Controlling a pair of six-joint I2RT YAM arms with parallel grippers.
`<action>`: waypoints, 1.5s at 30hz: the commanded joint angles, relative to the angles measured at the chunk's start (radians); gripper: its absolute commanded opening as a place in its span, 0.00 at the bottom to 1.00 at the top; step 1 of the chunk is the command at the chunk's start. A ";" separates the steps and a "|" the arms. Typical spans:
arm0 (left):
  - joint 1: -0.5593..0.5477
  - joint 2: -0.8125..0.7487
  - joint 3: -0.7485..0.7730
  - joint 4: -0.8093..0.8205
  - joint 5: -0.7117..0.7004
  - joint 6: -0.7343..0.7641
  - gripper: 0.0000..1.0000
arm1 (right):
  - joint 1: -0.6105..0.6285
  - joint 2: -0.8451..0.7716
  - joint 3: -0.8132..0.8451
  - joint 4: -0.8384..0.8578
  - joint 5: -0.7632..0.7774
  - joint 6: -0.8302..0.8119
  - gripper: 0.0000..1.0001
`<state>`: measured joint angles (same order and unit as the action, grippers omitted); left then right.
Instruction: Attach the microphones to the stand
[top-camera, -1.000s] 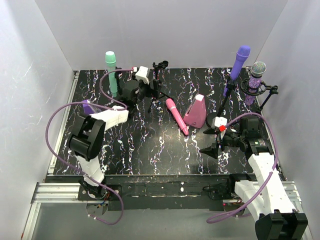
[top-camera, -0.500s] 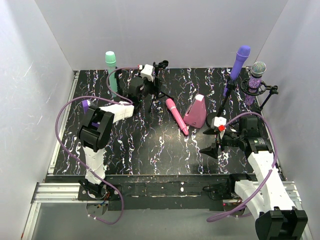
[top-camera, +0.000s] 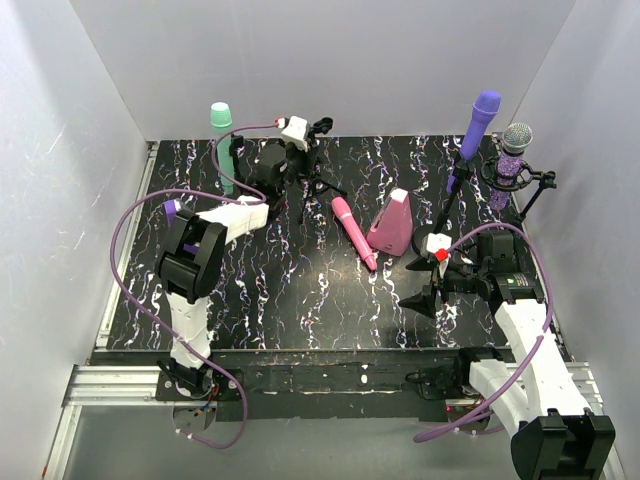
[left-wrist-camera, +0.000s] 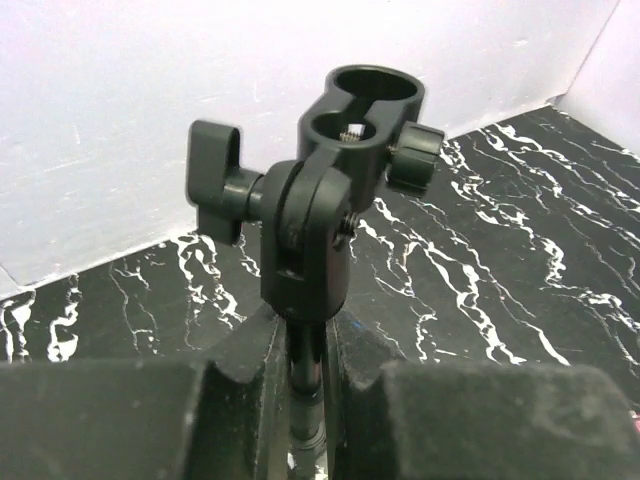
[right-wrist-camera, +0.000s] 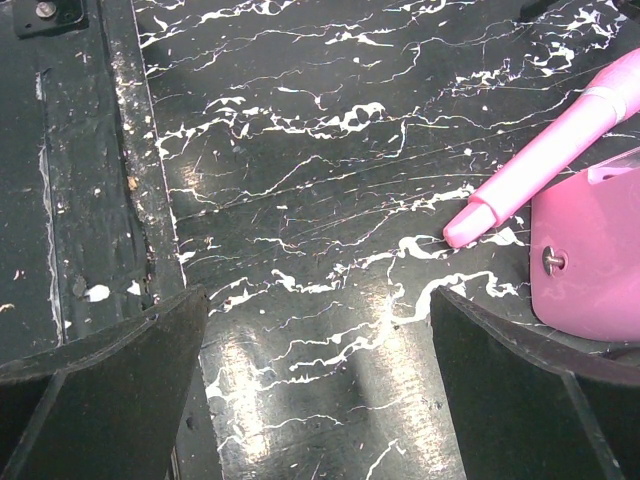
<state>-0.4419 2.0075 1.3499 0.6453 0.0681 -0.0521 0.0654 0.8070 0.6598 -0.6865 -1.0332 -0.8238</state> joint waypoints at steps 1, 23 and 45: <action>0.003 -0.016 0.055 -0.041 0.022 0.034 0.00 | -0.006 0.003 0.012 -0.008 -0.005 -0.018 0.98; 0.000 -0.892 -0.477 -0.441 0.215 0.095 0.00 | 0.002 0.021 0.021 -0.045 -0.108 -0.021 0.98; -0.009 -1.621 -0.833 -0.910 -0.191 -0.169 0.00 | 0.961 0.793 0.325 0.381 0.745 0.466 0.93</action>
<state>-0.4500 0.4000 0.4789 -0.2405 -0.0872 -0.2249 0.9798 1.5379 0.9501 -0.3454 -0.4091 -0.4328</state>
